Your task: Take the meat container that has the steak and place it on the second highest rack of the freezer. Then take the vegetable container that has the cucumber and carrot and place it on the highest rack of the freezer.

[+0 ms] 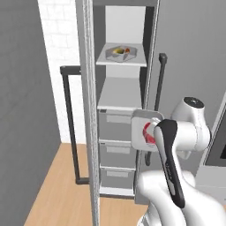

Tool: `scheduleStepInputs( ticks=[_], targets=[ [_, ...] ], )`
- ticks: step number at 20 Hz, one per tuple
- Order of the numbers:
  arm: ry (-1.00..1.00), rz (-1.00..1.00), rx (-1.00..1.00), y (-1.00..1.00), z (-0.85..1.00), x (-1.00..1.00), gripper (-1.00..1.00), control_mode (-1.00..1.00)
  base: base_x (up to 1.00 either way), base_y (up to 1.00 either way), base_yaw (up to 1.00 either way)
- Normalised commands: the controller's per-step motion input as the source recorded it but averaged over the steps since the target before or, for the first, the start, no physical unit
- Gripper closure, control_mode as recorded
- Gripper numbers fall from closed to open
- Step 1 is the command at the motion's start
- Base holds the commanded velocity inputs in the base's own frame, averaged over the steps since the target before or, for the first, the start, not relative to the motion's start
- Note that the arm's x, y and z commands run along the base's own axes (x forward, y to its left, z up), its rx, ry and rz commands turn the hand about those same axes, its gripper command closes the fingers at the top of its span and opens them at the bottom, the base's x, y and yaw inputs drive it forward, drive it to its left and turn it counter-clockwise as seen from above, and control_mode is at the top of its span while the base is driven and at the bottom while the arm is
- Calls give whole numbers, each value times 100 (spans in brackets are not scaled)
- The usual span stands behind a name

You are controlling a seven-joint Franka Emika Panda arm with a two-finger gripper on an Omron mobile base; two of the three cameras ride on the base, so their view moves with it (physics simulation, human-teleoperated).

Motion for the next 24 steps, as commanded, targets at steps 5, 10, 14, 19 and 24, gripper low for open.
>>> scheduleStepInputs(
  ticks=[5,10,14,19,24],
  targets=[
    [0,0,0,0,0,0,100,100,33,-8,-1],
    [0,0,0,0,0,0,100,100,80,-8,-5],
    [0,0,0,0,0,0,100,100,39,23,-6],
    [0,-6,-2,30,4,23,100,-100,1,31,-1],
    [-1,-20,-1,11,10,92,100,-100,0,0,0]
  ],
)
